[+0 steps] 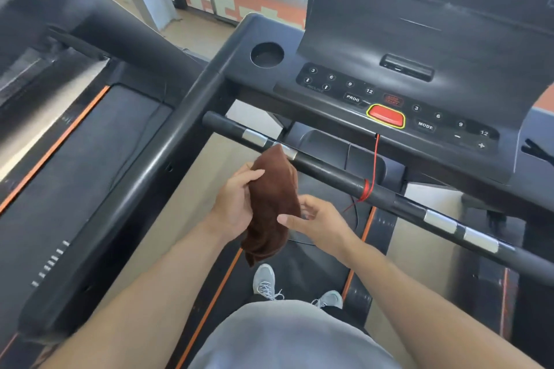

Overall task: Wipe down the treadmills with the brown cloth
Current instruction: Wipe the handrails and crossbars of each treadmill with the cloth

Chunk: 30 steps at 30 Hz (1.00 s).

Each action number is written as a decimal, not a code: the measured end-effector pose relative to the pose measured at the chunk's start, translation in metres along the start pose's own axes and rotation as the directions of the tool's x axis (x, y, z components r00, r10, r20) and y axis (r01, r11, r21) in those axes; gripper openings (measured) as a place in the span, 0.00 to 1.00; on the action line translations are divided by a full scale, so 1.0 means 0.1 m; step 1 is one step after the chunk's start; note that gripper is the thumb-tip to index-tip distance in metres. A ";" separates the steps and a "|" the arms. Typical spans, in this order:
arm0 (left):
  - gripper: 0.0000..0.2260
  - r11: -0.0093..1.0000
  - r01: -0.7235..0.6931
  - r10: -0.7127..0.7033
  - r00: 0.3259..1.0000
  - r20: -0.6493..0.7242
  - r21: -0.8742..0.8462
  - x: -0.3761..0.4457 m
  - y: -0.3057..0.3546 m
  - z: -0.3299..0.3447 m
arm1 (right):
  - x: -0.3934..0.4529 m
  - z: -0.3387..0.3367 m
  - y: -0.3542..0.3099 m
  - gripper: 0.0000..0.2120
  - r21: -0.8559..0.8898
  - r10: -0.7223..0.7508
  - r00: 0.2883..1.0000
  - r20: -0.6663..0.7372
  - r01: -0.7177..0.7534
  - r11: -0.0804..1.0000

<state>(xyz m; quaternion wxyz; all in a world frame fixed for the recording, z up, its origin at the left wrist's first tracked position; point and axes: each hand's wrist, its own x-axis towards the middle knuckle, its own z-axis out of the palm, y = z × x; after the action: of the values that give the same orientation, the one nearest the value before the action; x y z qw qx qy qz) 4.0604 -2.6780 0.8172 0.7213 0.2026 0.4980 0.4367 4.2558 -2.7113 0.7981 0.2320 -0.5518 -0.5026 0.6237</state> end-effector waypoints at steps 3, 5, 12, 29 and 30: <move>0.25 0.997 -0.039 0.034 0.997 0.063 0.072 0.04 0.15 -0.20 | 0.10 0.13 -0.04 0.26 -0.050 -0.012 0.994 -0.105 0.006 0.999; 0.22 0.993 -0.065 0.054 0.992 0.113 0.102 0.07 0.22 -0.30 | 0.13 0.17 -0.11 0.18 -0.099 -0.046 0.985 -0.168 0.029 0.995; 0.20 0.982 -0.085 0.053 0.981 0.185 0.169 0.28 0.36 -0.44 | 0.16 0.21 -0.19 0.08 -0.056 -0.103 0.932 -0.346 0.089 0.994; 0.13 0.788 -0.126 -0.210 0.865 0.456 0.603 -0.02 0.34 0.38 | -1.04 -0.53 -0.41 0.12 -0.502 -0.537 0.624 -0.568 0.254 0.827; 0.10 0.783 -0.151 -0.213 0.846 0.489 0.603 -0.08 0.30 0.53 | -1.19 -0.68 -0.46 0.12 -0.543 -0.548 0.631 -0.549 0.230 0.808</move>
<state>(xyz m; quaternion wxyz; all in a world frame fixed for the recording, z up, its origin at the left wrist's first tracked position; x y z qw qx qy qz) 4.0940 -2.6603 0.8659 0.7299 0.5326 0.3967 0.1618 4.3405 -2.7691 0.9006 0.4071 -0.6518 -0.6129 0.1836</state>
